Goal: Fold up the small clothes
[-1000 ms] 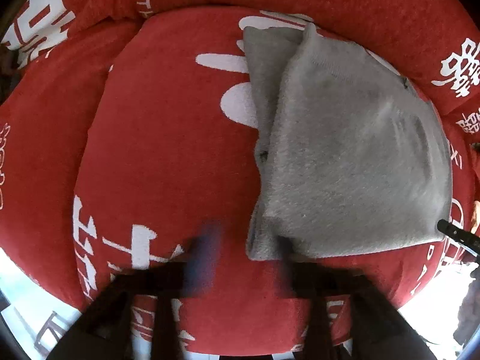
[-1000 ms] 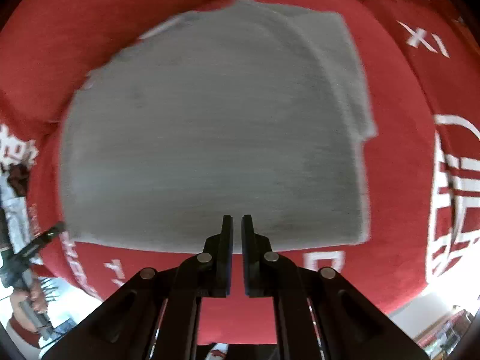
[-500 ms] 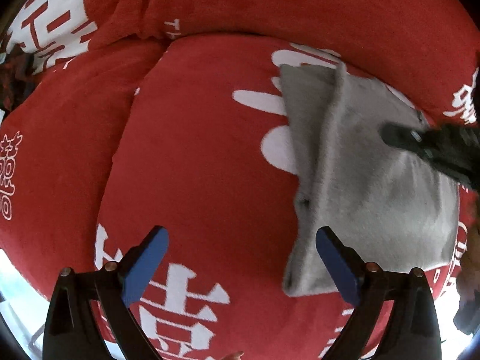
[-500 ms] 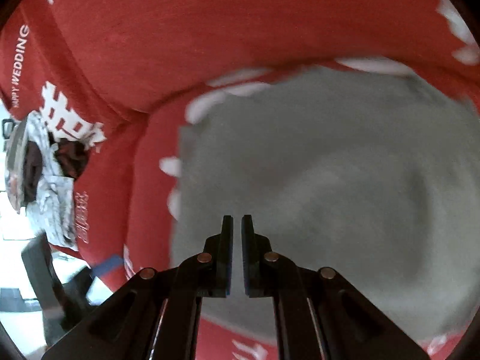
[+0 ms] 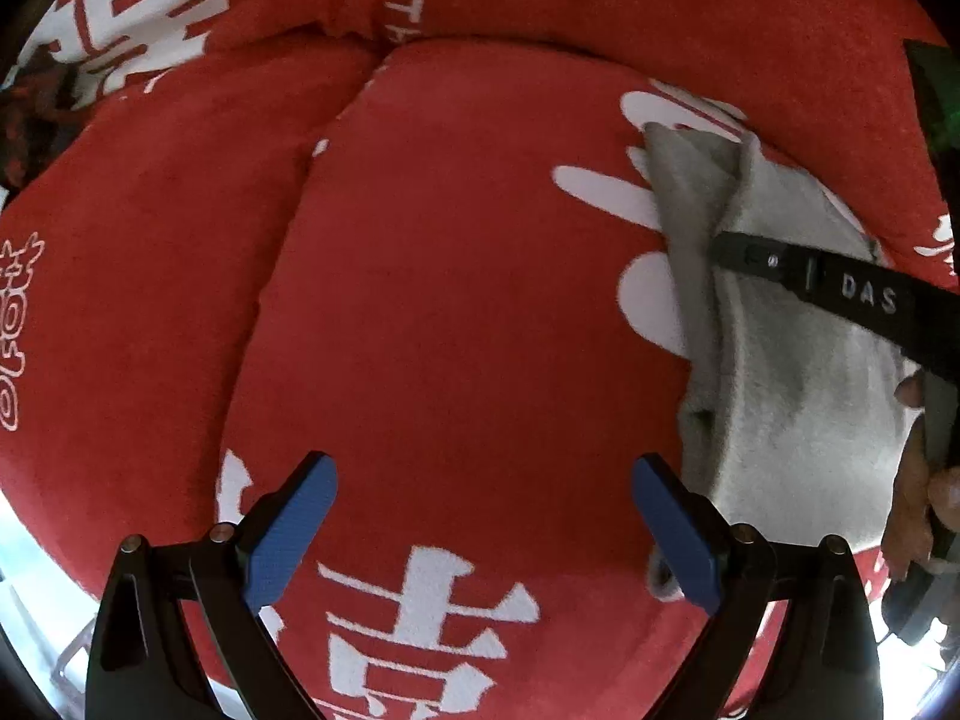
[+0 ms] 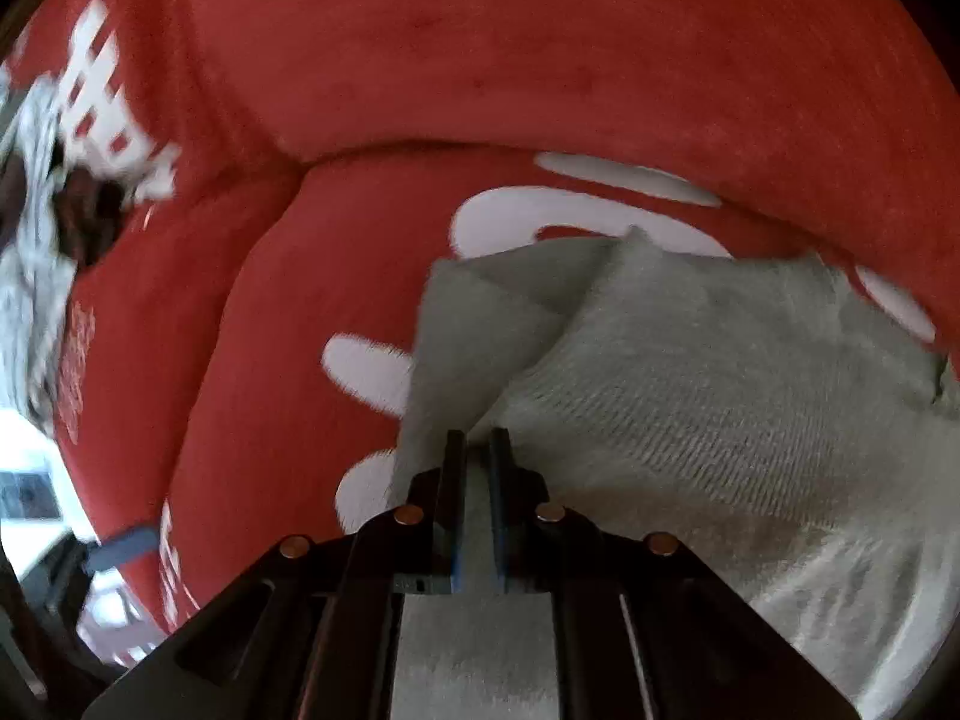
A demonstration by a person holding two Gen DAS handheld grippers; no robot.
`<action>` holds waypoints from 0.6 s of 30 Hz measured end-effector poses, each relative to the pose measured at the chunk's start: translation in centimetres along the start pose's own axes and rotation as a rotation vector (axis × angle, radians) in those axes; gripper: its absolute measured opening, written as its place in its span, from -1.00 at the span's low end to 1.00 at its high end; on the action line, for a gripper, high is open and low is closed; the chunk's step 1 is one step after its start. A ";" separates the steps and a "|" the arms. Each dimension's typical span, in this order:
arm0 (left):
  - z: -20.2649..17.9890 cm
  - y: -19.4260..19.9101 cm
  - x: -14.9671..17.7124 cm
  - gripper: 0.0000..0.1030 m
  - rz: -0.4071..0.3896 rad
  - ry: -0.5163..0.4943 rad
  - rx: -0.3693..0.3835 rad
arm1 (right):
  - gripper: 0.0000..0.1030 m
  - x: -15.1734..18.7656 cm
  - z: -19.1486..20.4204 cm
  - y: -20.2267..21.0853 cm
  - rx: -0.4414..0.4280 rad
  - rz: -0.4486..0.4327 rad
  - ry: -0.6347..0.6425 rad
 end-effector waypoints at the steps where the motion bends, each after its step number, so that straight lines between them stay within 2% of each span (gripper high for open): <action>1: -0.1 0.0 0.0 0.92 0.002 -0.007 0.004 | -0.81 0.4 0.1 0.4 -0.020 0.008 -0.008; 6: -1.1 0.4 -0.1 0.92 0.000 -0.042 0.004 | -0.81 3.2 -1.9 2.8 -0.089 0.029 -0.133; 12: -2.2 0.3 -0.2 0.92 0.012 -0.067 0.010 | -0.78 9.8 -6.3 4.9 -0.165 0.065 -0.350; 13: -2.3 0.3 -0.2 0.92 0.013 -0.072 0.010 | -0.73 11.1 -6.9 5.3 -0.185 0.064 -0.391; 15: -2.7 0.5 -0.3 0.92 0.011 -0.085 0.009 | -0.48 13.0 -7.5 5.7 -0.225 0.059 -0.456; 16: -2.9 0.6 -0.3 0.92 0.006 -0.092 0.007 | -0.15 14.4 -8.0 5.9 -0.270 0.052 -0.510; 17: -3.1 0.7 -0.3 0.92 0.002 -0.096 0.006 | 0.07 15.3 -8.2 5.9 -0.304 0.047 -0.549; 18: -3.3 0.7 -0.4 0.92 -0.003 -0.099 0.003 | 0.09 16.2 -8.4 5.9 -0.342 0.041 -0.591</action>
Point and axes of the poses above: each gripper's, at about its wrist camera, not at the fingertips, and y roughly against the way its jaws point, z to its left, x to its underside, the point moved 1 cm from there along -y, roughly the way its jaws point, and after that the axes turned 1 degree about x, right-handed, at the moved point
